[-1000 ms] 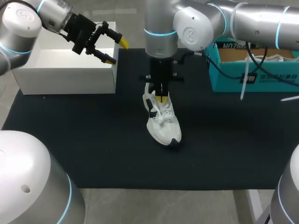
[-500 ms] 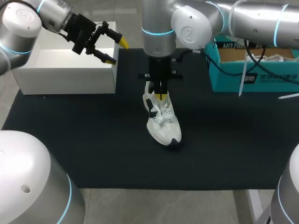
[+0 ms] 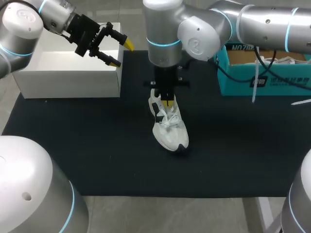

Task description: Take the shoe out of the shoebox, open the shoe tongue, remove and reinsert the insole, then place the shoe into the shoebox

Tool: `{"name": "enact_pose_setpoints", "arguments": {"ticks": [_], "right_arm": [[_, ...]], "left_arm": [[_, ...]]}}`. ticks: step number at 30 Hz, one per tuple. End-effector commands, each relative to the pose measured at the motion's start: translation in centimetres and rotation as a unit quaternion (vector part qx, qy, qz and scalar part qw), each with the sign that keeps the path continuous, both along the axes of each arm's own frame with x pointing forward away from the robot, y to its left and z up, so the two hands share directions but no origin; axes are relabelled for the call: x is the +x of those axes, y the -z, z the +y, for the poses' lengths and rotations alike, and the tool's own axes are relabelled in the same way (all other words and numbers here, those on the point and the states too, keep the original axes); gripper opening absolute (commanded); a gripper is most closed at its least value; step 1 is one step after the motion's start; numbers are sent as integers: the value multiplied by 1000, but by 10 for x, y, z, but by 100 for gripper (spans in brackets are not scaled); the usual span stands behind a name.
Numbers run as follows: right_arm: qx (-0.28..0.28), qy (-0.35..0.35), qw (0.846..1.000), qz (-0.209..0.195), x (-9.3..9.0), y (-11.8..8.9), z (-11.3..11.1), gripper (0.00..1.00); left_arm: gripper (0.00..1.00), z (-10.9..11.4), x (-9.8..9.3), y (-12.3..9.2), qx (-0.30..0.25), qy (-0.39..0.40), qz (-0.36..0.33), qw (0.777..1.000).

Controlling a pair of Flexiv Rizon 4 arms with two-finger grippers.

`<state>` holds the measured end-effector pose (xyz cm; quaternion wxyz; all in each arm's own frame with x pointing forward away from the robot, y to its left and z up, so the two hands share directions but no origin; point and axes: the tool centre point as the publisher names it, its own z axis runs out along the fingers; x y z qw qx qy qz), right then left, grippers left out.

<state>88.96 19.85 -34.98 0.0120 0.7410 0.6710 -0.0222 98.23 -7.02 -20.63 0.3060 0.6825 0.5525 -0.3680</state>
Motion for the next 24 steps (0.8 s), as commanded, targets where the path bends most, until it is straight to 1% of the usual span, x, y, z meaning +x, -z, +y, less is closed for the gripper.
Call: {"name": "enact_pose_setpoints", "arguments": {"ticks": [1, 7, 9, 14, 16, 19, 22, 23, 24], "right_arm": [[1, -3, 1000, 5, 7, 9, -1, 0], [3, -1, 1000, 6, 4, 12, -6, 0], [2, -2, 1000, -3, 2, 5, -5, 0], [-5, -4, 999, -34, -5, -22, -4, 0], [-11, -8, 999, -41, -7, -30, -3, 0], [-16, -14, 998, -51, -7, -37, -4, 0], [-28, -31, 998, -55, -7, -40, -3, 0], [-32, -23, 997, -66, -6, -41, -3, 0], [-18, -12, 997, -76, -5, -42, -2, 0]], "left_arm": [[100, 0, -1, 0, 1, -1, -2, 1000], [100, 0, -1, 0, 1, -1, -2, 1000], [100, 0, -1, 0, 1, -1, -2, 1000], [100, 0, -1, 0, 1, -1, -2, 1000], [100, 0, -1, 0, 1, -1, -2, 1000], [100, 0, -1, 0, 1, -1, -2, 1000], [100, 0, -1, 0, 1, -1, -2, 1000], [100, 0, -1, 0, 1, -1, -2, 1000], [100, 0, -1, 0, 1, -1, -2, 1000]]}}
